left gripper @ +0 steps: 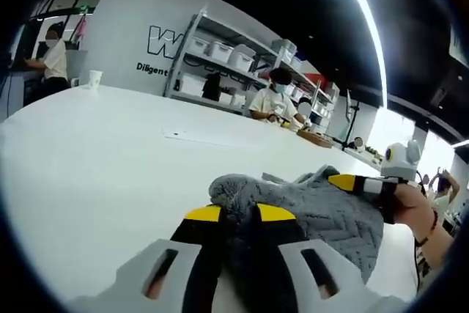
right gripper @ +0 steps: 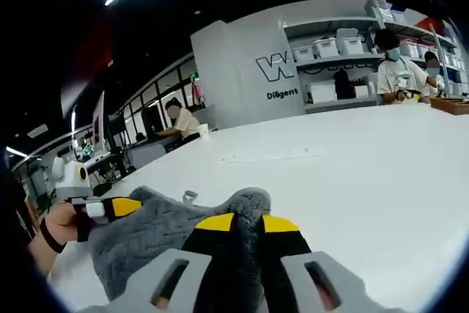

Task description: Open the folded towel by lifting each exposed corner and separating the folded layers until the towel lies flat within the target outline without major curled edges

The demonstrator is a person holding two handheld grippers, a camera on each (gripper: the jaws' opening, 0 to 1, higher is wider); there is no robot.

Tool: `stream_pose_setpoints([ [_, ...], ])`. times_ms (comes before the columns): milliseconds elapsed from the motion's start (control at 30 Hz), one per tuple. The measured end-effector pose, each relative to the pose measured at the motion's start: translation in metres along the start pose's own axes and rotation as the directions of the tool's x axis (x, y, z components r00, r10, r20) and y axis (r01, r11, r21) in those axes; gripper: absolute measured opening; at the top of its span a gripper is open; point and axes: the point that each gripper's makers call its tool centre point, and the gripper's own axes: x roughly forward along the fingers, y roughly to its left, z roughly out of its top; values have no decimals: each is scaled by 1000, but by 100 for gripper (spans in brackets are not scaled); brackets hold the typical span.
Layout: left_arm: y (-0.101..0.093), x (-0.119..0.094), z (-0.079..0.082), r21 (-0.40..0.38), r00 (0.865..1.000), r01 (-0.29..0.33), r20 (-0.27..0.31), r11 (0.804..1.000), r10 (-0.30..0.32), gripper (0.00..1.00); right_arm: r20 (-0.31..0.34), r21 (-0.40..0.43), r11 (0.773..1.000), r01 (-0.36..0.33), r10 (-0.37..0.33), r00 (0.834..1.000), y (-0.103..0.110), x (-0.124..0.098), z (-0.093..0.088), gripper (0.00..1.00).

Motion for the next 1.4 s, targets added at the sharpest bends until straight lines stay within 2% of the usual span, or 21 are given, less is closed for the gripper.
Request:
stream_pose_setpoints([
  [100,0,0,3,1,1000,3,13,1000,-3,6,5,16,1000,4,-4,1000,-2,-1,-1,4],
  [367,-2,-1,3,31,1000,11,14,999,-11,3,18,-8,1000,10,-10,1000,0,-2,2,0],
  [500,-2,-3,9,9,999,17,43,1000,-17,2,32,-10,1000,14,-14,999,0,-3,3,0],
  [633,-3,-3,12,55,999,11,50,998,-13,2,40,-12,1000,13,-13,999,1,-3,4,0],
  [800,-4,-4,14,47,998,12,58,999,-15,2,48,-2,1000,13,-13,999,1,-4,7,0],
  [900,-4,-6,16,90,998,-3,63,996,-3,1,55,-3,1000,8,-8,998,3,-6,10,0],
  [1067,-7,-7,21,111,997,-5,77,994,-3,1,60,-19,1000,17,-16,998,3,-7,12,0],
  [1400,-6,-10,27,89,995,10,93,996,-18,1,74,-48,999,15,-11,997,5,-11,18,0],
])
